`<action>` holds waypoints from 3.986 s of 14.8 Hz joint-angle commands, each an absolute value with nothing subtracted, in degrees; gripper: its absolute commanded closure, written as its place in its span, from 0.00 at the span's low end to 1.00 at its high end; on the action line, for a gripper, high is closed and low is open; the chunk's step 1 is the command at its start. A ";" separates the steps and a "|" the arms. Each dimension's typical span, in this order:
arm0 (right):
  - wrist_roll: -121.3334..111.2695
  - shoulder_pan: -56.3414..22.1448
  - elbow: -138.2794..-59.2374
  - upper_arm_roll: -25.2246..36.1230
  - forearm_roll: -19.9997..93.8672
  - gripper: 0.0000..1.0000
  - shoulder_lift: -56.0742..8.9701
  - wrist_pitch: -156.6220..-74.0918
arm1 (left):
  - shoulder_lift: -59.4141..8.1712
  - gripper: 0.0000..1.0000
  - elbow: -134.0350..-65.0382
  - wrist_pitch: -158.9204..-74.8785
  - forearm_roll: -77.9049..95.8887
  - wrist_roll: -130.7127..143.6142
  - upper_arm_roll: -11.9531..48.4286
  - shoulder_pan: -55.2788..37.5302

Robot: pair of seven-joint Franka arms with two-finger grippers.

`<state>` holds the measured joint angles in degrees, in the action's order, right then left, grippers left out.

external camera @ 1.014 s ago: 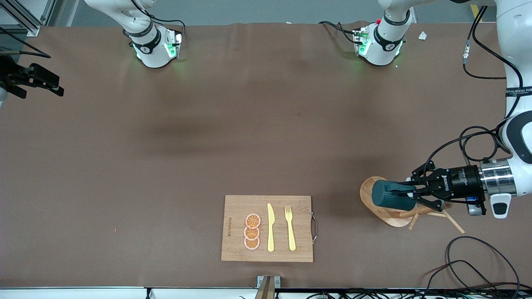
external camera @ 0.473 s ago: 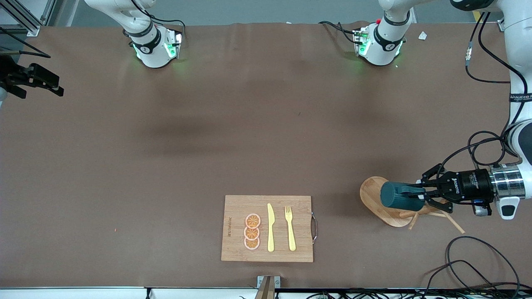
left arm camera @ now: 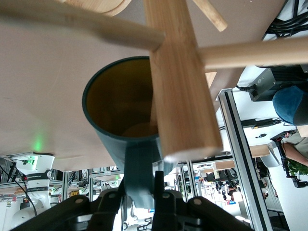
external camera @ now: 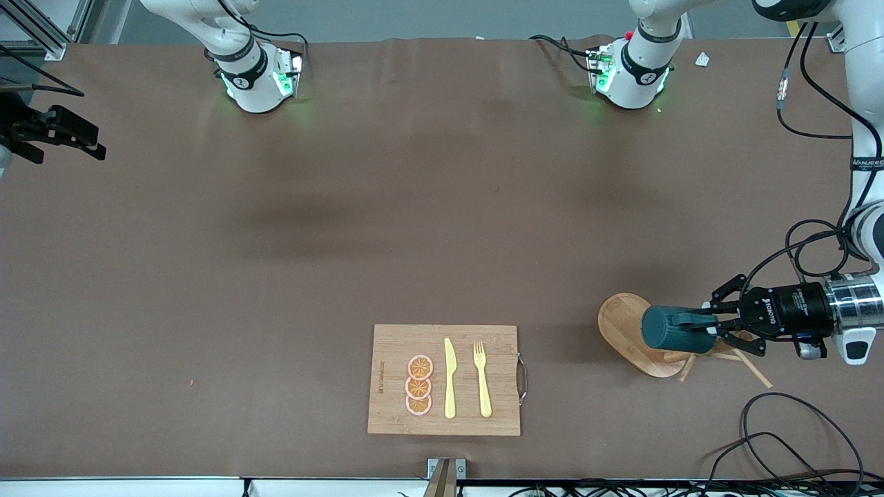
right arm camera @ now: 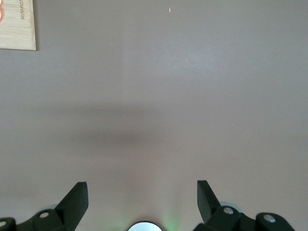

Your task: Pass cup and hang on rack

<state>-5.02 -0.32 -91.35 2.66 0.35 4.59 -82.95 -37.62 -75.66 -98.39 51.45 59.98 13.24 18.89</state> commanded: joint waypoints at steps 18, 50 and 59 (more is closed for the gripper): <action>-4.93 -0.53 -92.29 2.20 -1.41 0.00 5.98 -83.24 | -39.46 0.88 -75.23 -95.71 52.82 58.71 13.89 21.45; -3.25 -0.26 -92.20 2.37 0.62 0.00 5.89 -82.88 | -9.78 0.00 -77.85 -83.77 -6.15 29.56 30.46 13.57; -3.34 -0.26 -92.11 2.46 0.62 0.00 5.89 -82.97 | 7.28 0.00 -97.88 -88.75 -5.36 18.11 8.62 -2.90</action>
<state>-3.66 -0.30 -91.24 2.56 0.02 4.61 -82.76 1.68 -90.29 -84.55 -5.24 19.45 9.83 -2.06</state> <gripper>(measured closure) 0.000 0.000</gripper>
